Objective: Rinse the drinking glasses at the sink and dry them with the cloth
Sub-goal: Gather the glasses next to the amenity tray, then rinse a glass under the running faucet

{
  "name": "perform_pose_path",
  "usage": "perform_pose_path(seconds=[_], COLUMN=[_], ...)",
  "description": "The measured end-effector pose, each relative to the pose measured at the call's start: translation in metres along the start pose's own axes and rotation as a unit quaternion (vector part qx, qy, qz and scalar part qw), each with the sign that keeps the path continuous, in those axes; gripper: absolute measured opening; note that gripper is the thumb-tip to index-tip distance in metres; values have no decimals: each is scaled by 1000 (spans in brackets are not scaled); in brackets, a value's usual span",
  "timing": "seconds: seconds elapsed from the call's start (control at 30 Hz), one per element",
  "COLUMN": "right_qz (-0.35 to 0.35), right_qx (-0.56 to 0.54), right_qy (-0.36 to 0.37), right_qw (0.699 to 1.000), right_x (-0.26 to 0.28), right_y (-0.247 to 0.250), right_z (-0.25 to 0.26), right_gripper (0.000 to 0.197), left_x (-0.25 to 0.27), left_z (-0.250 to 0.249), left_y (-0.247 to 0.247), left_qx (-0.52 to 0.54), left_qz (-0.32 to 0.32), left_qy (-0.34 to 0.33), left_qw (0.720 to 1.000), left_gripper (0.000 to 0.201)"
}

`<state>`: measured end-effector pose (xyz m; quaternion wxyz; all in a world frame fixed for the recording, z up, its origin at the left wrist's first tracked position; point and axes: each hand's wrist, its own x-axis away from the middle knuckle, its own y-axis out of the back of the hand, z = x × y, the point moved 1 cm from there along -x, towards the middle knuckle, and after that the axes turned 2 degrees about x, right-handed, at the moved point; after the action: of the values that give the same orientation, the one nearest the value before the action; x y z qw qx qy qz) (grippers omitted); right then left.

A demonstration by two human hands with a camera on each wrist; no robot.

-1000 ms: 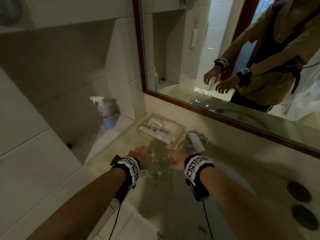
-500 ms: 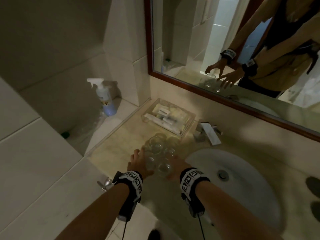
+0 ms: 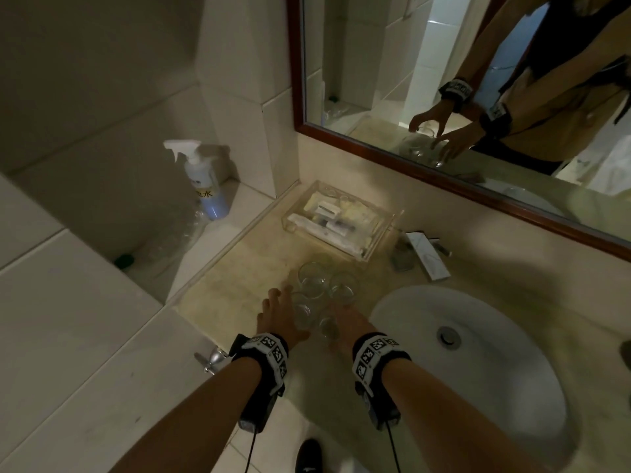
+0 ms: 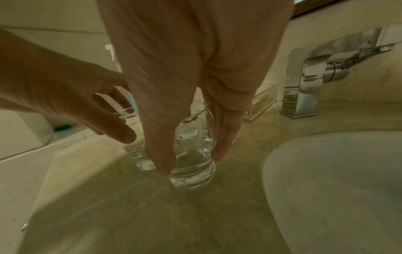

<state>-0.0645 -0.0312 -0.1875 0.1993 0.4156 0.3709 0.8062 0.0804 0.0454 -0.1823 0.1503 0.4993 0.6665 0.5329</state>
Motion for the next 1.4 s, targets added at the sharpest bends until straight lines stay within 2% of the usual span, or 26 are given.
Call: perform_pose_path(seconds=[0.07,0.2,0.33,0.4,0.47,0.6,0.67,0.83,0.9,1.0,1.1,1.2,1.27,1.33,1.4], right_qz=[-10,12,-26,-43,-65,-91,-96,-109,-116,-126,-140,-149,-135,-110,-83], right_qx=[-3,-42,-49,-55,-61,-66,-71,-90,-113,-181,-233,-230,-232,-231,-185], right_qy=[5,-3,5,11,28,32,23,7,12,28,32,32,22,10,3], right_qw=[1000,999,998,997,996,993,993,990,987,975,962,961,963,967,979], right_x=[2,18,40,52,64,89,99,121,131,144,150,150,146,139,130], right_y=[0,12,29,42,53,70,74,83,87,90,87,85,84,87,92], right_z=[-2,-7,-18,-24,-31,-50,-60,-95,-111,-132,-149,-158,-164,-172,-186], right_gripper=[80,68,93,89,86,83,80,81,82,89,80,80,72,66,73], left_x=[1,6,13,19,25,40,46,58,59,65,64,62,50,44,36], left_z=[-3,-12,-27,-39,-54,-88,-106,-151,-163,-182,-197,-204,-200,-204,-206], left_y=[5,18,27,29,26,5,-10,-36,-47,-53,-60,-70,-88,-94,-100], left_qx=[-11,-68,-136,-117,-55,99,146,256,270,275,271,288,297,285,281], left_qz=[-1,-14,-41,-40,-8,94,104,82,54,45,58,48,63,72,69], left_qy=[-9,-50,-136,-197,-237,-218,-204,-184,-185,-183,-181,-174,-166,-165,-163], left_qw=[1000,996,980,973,970,966,962,945,944,943,943,941,938,942,943], left_gripper=[101,101,101,95,92,101,106,94,91,91,80,82,83,98,95])
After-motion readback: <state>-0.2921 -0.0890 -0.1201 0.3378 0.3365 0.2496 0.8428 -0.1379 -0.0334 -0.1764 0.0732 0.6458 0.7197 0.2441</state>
